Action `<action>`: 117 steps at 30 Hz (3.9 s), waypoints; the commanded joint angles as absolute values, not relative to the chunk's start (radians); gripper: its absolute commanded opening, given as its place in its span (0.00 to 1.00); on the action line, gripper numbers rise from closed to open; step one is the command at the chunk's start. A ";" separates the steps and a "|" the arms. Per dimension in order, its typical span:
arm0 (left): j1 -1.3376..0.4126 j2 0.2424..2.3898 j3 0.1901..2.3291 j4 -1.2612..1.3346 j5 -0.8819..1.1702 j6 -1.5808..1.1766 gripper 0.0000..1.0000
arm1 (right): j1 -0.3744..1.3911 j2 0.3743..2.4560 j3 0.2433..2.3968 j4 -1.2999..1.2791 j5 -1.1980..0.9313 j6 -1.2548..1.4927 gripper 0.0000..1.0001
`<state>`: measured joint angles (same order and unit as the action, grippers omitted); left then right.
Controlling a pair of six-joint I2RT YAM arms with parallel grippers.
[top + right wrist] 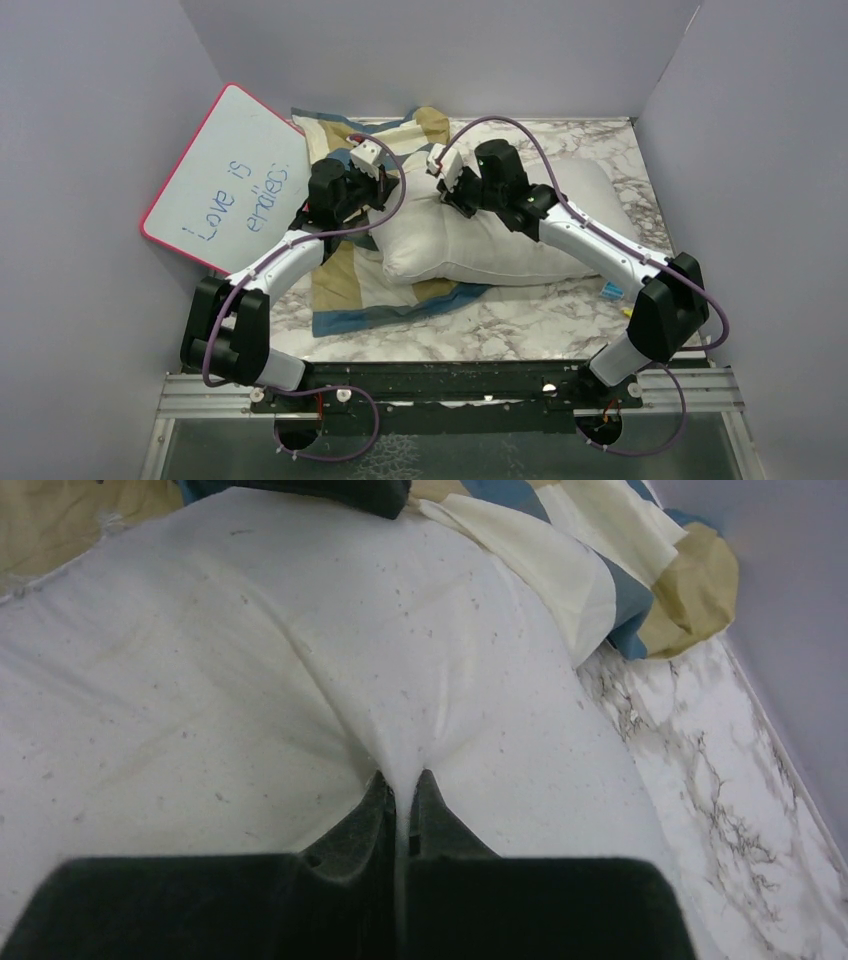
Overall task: Put the pillow into the pillowcase
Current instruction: Stuff the pillow into the pillowcase.
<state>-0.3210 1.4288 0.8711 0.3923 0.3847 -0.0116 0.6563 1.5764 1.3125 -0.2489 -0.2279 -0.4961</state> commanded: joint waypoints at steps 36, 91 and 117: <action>-0.325 1.488 0.806 0.320 0.098 0.399 0.66 | 0.591 1.419 1.142 -0.063 -0.131 -0.277 0.01; -0.374 1.104 0.688 0.130 0.281 -0.228 0.00 | 0.885 1.507 1.228 -0.257 -0.260 -0.668 1.00; -0.373 1.082 0.697 0.104 0.378 -0.383 0.00 | 0.810 1.754 1.167 0.349 -0.007 -0.153 0.01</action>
<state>-0.3687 1.1198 0.6846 0.1032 0.3031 -0.3450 0.8436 1.7153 1.1393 0.1802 -0.1131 -0.3653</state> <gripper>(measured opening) 0.003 0.062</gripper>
